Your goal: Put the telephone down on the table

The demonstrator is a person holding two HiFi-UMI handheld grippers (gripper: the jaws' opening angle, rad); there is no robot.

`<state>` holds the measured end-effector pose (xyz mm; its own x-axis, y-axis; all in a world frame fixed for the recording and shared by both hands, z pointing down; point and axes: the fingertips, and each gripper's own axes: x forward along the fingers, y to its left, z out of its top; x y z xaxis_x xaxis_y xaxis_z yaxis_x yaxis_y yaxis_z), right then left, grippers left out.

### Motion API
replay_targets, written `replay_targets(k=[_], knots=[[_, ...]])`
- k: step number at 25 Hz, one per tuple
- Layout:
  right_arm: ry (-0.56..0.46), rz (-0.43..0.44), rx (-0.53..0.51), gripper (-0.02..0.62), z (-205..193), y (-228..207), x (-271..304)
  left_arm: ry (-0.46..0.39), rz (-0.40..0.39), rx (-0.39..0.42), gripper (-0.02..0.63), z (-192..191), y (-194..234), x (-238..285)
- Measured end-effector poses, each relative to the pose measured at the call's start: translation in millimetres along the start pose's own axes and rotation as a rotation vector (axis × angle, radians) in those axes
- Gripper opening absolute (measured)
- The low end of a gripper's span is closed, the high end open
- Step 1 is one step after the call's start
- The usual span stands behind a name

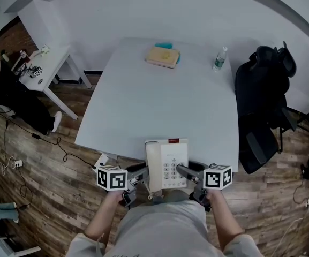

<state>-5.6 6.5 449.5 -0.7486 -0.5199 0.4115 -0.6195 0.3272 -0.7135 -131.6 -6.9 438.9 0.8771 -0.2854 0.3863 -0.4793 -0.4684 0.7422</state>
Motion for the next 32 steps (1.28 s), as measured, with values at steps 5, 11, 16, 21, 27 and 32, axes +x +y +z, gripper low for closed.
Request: replay_targets(k=[5, 11, 16, 21, 27, 32], knots=[[0.007, 0.002, 0.006, 0.226, 12, -8, 1, 0.001, 0.001, -0.010, 0.149, 10, 2, 10], [0.011, 0.012, 0.005, 0.225, 29, -17, 1, 0.000, 0.012, -0.013, 0.149, 25, 2, 22], [0.022, 0.020, 0.002, 0.226, 47, -30, -5, -0.008, 0.015, -0.026, 0.149, 38, -2, 38], [0.021, 0.024, -0.014, 0.225, 43, -27, -2, -0.024, 0.016, -0.031, 0.149, 32, 0, 35], [0.032, 0.034, 0.009, 0.225, 69, -50, -2, -0.016, 0.028, -0.046, 0.149, 55, 4, 60], [0.044, 0.028, 0.010, 0.225, 74, -56, 5, -0.012, 0.027, -0.068, 0.149, 59, 12, 64]])
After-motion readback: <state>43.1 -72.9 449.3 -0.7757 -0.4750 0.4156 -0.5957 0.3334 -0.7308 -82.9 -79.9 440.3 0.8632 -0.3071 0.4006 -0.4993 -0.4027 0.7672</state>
